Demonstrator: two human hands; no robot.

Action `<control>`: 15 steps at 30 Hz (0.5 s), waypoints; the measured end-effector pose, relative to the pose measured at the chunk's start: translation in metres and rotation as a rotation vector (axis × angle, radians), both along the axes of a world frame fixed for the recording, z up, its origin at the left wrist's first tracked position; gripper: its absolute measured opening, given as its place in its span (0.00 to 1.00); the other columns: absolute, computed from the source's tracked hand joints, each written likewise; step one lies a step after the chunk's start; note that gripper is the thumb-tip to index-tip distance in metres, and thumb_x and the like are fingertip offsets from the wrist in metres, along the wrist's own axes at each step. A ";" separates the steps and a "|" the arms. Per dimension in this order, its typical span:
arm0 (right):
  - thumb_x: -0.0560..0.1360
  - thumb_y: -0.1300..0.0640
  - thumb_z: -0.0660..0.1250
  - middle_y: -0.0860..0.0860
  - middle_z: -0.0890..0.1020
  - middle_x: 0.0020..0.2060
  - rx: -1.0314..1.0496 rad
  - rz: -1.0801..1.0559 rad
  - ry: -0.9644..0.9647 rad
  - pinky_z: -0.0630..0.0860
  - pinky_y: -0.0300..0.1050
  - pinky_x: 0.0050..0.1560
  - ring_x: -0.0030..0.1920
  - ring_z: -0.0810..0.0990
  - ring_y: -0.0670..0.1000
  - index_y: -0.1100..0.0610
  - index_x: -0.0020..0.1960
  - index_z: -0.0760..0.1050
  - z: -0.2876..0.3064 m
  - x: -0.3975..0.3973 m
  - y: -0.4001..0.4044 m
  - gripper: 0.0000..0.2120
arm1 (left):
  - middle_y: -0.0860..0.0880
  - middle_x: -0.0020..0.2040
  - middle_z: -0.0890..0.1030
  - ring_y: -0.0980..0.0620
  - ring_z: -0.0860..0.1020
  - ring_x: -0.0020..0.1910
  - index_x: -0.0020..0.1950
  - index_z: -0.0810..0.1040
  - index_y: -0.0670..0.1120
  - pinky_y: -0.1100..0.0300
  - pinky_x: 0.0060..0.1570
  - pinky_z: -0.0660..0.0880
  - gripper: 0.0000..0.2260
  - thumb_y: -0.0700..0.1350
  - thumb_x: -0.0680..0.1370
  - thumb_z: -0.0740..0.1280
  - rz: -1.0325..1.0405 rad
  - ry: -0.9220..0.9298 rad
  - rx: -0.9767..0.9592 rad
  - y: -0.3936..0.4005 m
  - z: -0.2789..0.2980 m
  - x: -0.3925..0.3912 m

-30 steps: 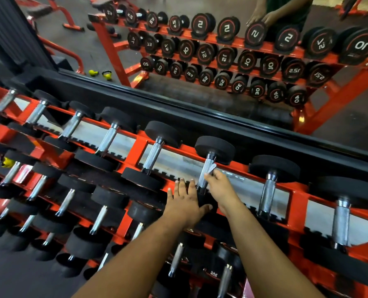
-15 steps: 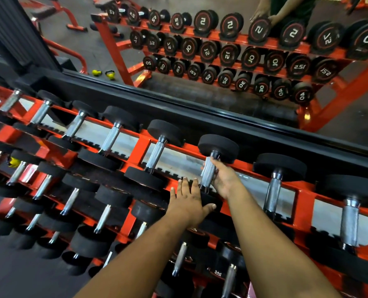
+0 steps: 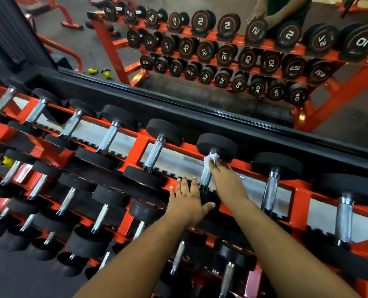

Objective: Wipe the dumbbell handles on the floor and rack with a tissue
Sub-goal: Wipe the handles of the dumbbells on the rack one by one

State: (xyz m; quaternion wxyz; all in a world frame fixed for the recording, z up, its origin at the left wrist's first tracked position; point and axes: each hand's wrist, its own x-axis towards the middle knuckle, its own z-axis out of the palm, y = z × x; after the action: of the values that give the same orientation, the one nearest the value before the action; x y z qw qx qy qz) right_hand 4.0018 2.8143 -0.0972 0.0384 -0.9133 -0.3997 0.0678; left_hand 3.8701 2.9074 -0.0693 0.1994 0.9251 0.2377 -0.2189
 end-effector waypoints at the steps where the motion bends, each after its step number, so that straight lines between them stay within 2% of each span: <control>1: 0.78 0.66 0.59 0.56 0.56 0.81 -0.029 0.130 -0.104 0.60 0.57 0.77 0.78 0.61 0.58 0.54 0.82 0.53 -0.004 0.000 -0.009 0.34 | 0.37 0.82 0.40 0.40 0.37 0.81 0.82 0.38 0.45 0.40 0.78 0.40 0.44 0.70 0.80 0.54 -0.001 -0.006 0.003 0.000 -0.001 0.000; 2: 0.77 0.65 0.61 0.54 0.57 0.81 -0.037 0.231 -0.186 0.55 0.58 0.78 0.79 0.59 0.55 0.54 0.81 0.55 -0.007 0.001 -0.017 0.34 | 0.37 0.82 0.40 0.40 0.37 0.81 0.82 0.38 0.45 0.40 0.78 0.40 0.44 0.70 0.80 0.53 -0.005 -0.010 0.005 0.000 -0.002 0.000; 4: 0.77 0.62 0.60 0.53 0.57 0.81 -0.099 0.346 -0.310 0.53 0.65 0.78 0.80 0.57 0.54 0.53 0.81 0.56 -0.006 0.006 -0.023 0.33 | 0.37 0.82 0.39 0.40 0.37 0.81 0.82 0.37 0.45 0.41 0.78 0.39 0.44 0.70 0.80 0.53 -0.012 -0.005 0.009 0.000 -0.003 0.000; 6: 0.79 0.59 0.59 0.54 0.52 0.81 -0.240 0.371 -0.380 0.49 0.67 0.77 0.81 0.50 0.56 0.54 0.82 0.51 0.002 0.012 -0.014 0.34 | 0.37 0.81 0.39 0.40 0.36 0.81 0.82 0.36 0.45 0.41 0.78 0.39 0.44 0.70 0.80 0.52 -0.017 0.007 0.019 0.000 -0.004 0.000; 8: 0.81 0.57 0.60 0.57 0.51 0.81 -0.324 0.355 -0.440 0.47 0.65 0.77 0.81 0.47 0.57 0.56 0.82 0.49 0.008 0.015 0.004 0.33 | 0.37 0.81 0.39 0.40 0.37 0.81 0.82 0.36 0.45 0.41 0.78 0.39 0.44 0.70 0.80 0.52 -0.014 0.004 0.023 0.000 -0.003 0.000; 11: 0.81 0.56 0.61 0.57 0.63 0.78 -0.343 0.415 -0.459 0.53 0.59 0.76 0.80 0.55 0.56 0.56 0.77 0.62 0.009 0.010 0.019 0.26 | 0.37 0.82 0.40 0.40 0.38 0.81 0.82 0.37 0.46 0.41 0.78 0.40 0.44 0.70 0.80 0.53 0.005 -0.018 0.016 -0.001 -0.005 0.000; 15: 0.76 0.57 0.66 0.49 0.80 0.65 -0.182 0.614 -0.366 0.68 0.54 0.71 0.71 0.74 0.51 0.51 0.64 0.79 0.014 0.006 -0.001 0.17 | 0.37 0.82 0.40 0.40 0.39 0.81 0.82 0.38 0.46 0.41 0.78 0.40 0.44 0.70 0.79 0.54 0.014 -0.038 0.012 -0.002 -0.008 0.000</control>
State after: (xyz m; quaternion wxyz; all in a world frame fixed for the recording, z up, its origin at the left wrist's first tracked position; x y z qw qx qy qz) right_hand 4.0076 2.8129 -0.0836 -0.1373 -0.7475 -0.6477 -0.0531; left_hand 3.8699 2.9054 -0.0771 0.1999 0.9285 0.2416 -0.1987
